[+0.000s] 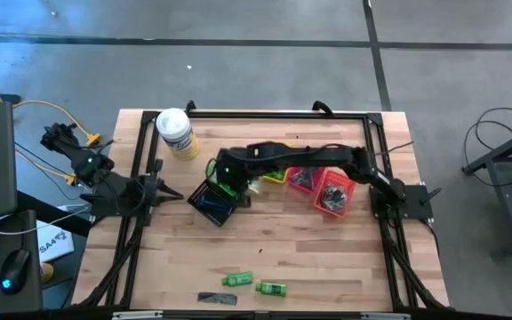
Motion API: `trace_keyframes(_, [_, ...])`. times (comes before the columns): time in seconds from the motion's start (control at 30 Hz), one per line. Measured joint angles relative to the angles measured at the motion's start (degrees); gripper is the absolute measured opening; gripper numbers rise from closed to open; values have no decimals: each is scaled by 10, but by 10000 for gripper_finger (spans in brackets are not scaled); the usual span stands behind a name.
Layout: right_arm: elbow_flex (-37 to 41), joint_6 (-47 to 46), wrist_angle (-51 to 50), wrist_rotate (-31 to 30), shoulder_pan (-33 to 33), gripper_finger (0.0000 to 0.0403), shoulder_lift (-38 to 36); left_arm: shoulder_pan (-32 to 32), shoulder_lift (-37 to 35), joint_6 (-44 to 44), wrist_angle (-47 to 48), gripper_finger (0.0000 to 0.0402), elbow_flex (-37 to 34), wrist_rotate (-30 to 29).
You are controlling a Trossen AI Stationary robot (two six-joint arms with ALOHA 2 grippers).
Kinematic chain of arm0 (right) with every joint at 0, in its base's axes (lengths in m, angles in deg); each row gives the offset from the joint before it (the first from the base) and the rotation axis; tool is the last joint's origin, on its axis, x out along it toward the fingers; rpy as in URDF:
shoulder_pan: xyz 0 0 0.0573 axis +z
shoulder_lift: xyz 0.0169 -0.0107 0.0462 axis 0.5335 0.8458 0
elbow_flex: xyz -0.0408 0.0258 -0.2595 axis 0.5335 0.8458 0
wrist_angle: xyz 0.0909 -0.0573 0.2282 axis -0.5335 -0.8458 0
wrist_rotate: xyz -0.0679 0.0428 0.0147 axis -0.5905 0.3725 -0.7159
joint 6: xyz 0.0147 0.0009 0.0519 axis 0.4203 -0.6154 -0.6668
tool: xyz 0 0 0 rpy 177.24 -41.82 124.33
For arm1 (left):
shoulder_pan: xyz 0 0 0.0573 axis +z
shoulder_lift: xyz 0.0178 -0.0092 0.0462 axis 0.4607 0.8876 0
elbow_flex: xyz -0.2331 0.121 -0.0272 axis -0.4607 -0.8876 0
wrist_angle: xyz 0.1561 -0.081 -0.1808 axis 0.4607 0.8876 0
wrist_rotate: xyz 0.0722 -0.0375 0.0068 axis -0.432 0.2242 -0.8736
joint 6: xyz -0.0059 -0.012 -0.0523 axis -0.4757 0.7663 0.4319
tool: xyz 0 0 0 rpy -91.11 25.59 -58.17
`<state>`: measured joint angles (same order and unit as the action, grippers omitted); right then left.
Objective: Pick & Place Travel size toiletries
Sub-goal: Put the orange toothbrush into the green bin
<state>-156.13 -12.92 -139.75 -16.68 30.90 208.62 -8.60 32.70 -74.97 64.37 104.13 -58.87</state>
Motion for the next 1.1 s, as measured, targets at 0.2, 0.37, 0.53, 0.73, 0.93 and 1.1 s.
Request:
trace_keyframes(0.2, [0,-1,-50,3,51,13,-5,0,81,-22,-74,85,0,-39])
trace_keyframes(0.37, [0,-1,-64,14,96,13,-5,1,172,-79,-165,189,0,-46])
trace_keyframes(0.53, [0,1,-56,10,118,13,-6,32,243,-90,-229,281,0,-53])
trace_keyframes(0.73, [0,1,-43,9,109,13,-8,91,272,-73,-248,334,0,16])
trace_keyframes(0.93, [0,1,-43,-5,94,13,-8,105,244,-64,-228,338,0,36])
trace_keyframes(1.1, [0,-1,-42,-2,83,13,-13,105,196,-53,-206,338,0,53])
